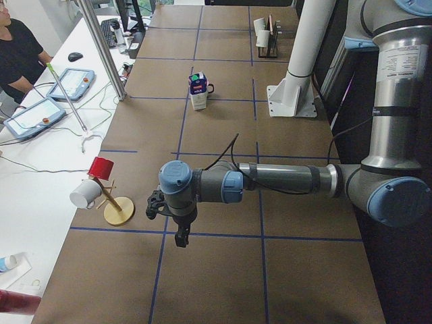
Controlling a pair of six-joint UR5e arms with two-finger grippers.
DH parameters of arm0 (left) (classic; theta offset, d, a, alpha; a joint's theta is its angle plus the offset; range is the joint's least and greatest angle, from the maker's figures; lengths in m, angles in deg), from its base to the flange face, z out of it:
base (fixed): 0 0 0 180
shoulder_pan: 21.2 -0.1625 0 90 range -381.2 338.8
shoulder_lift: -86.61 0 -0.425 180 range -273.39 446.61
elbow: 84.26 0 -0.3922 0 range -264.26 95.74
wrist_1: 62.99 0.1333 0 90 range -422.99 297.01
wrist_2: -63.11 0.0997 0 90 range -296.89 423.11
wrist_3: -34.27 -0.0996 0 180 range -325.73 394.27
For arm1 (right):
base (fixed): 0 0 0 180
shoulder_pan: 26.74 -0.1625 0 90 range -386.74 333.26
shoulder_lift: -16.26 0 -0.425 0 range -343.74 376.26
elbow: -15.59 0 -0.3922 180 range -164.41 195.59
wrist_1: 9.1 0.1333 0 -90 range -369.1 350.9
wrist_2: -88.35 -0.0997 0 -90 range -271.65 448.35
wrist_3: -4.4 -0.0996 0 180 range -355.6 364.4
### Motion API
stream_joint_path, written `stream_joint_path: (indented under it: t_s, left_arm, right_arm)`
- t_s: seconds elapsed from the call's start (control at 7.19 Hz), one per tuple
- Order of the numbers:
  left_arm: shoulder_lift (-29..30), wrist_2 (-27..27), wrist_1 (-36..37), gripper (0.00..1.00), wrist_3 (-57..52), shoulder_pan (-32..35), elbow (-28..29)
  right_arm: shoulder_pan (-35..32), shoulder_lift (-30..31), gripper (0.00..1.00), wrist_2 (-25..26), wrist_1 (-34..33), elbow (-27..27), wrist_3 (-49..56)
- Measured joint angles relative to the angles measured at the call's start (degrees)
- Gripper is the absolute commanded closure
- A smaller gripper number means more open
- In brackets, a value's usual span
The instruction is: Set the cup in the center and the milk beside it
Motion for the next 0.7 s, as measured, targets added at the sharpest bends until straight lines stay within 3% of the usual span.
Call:
stream_joint_path:
  t_s: [0.7]
  left_arm:
    - [-0.77,-0.32,0.89,0.0,0.1,0.06,0.14]
  right_arm:
    - [-0.03,0.03,0.0,0.04,-0.06,0.07,-0.07]
